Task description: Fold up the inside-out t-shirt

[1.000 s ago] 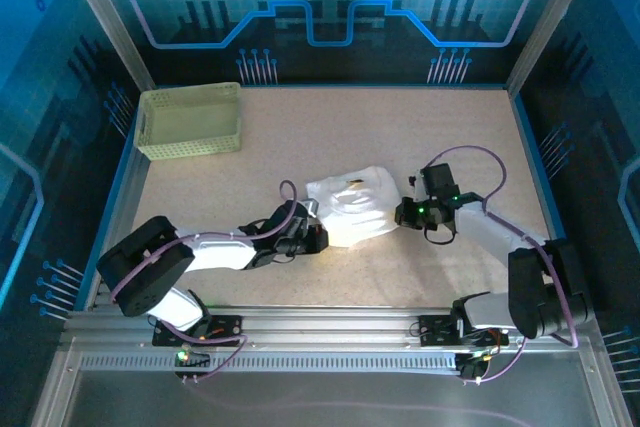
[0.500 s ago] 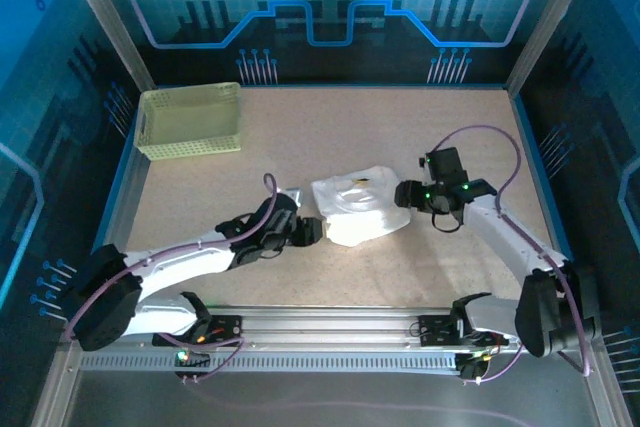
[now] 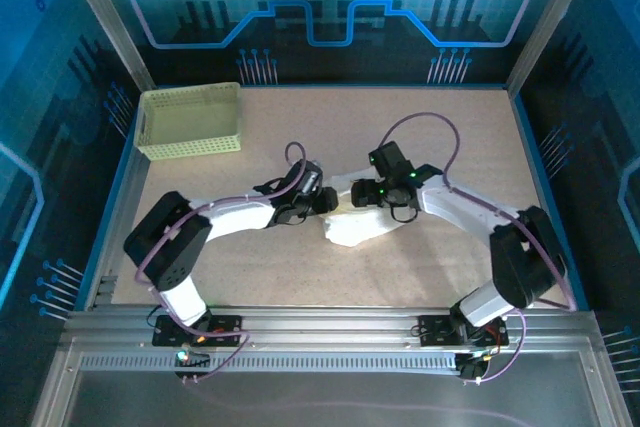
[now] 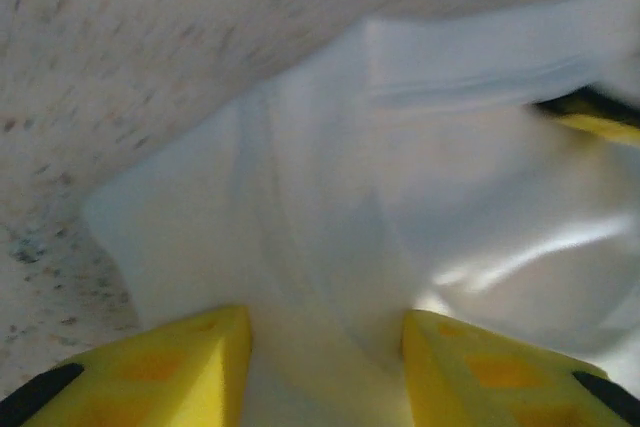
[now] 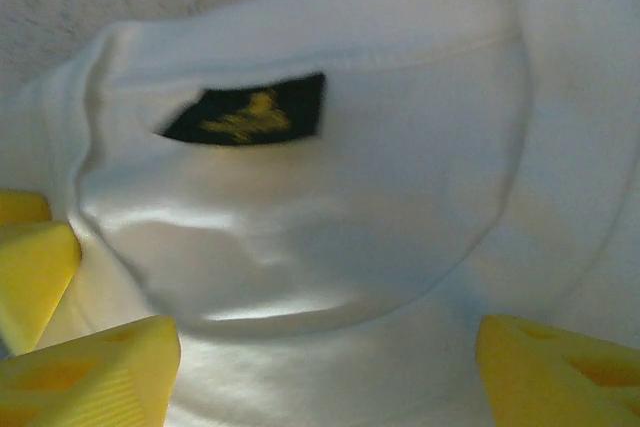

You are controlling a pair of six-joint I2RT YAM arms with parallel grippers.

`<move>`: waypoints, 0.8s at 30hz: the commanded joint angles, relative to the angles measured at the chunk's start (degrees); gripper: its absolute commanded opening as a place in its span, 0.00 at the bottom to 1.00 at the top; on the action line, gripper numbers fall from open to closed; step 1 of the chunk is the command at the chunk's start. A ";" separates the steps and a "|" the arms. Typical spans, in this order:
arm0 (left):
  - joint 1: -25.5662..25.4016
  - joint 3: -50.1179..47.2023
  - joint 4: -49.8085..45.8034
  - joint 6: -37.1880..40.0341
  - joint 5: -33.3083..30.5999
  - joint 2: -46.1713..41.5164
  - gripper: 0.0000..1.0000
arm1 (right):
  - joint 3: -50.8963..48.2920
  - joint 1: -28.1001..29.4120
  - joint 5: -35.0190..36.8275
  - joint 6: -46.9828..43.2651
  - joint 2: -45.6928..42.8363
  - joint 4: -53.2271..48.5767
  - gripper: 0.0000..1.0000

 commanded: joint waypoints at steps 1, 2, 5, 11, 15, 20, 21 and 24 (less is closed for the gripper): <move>1.57 -3.46 3.67 -2.14 4.06 0.02 0.44 | -0.58 -0.35 4.31 0.32 3.90 1.61 0.80; 1.79 -4.37 4.15 -1.70 4.12 -1.14 0.44 | -0.60 -0.93 4.43 -0.19 4.33 1.80 0.80; 2.34 -4.80 1.70 0.57 3.29 -5.01 0.47 | -0.62 -1.20 4.91 -2.54 2.63 2.18 0.82; 2.52 -7.34 -2.78 3.83 0.16 -17.16 0.63 | 3.19 4.75 10.71 -6.31 -0.99 -2.99 0.92; 6.33 -13.41 -3.60 2.07 -1.67 -25.38 0.72 | 4.73 8.08 13.84 -4.85 2.57 -5.09 0.96; 12.55 -18.85 -5.89 1.98 -1.40 -33.76 0.79 | 5.70 8.63 13.96 -2.19 8.78 -5.81 0.97; 13.36 -19.44 -6.35 2.06 -1.35 -34.96 0.81 | 5.79 7.89 13.13 -2.16 9.71 -5.65 0.96; 14.50 -20.58 -7.27 2.68 -1.94 -38.57 0.86 | 6.56 3.55 11.11 -3.97 12.18 -5.04 0.94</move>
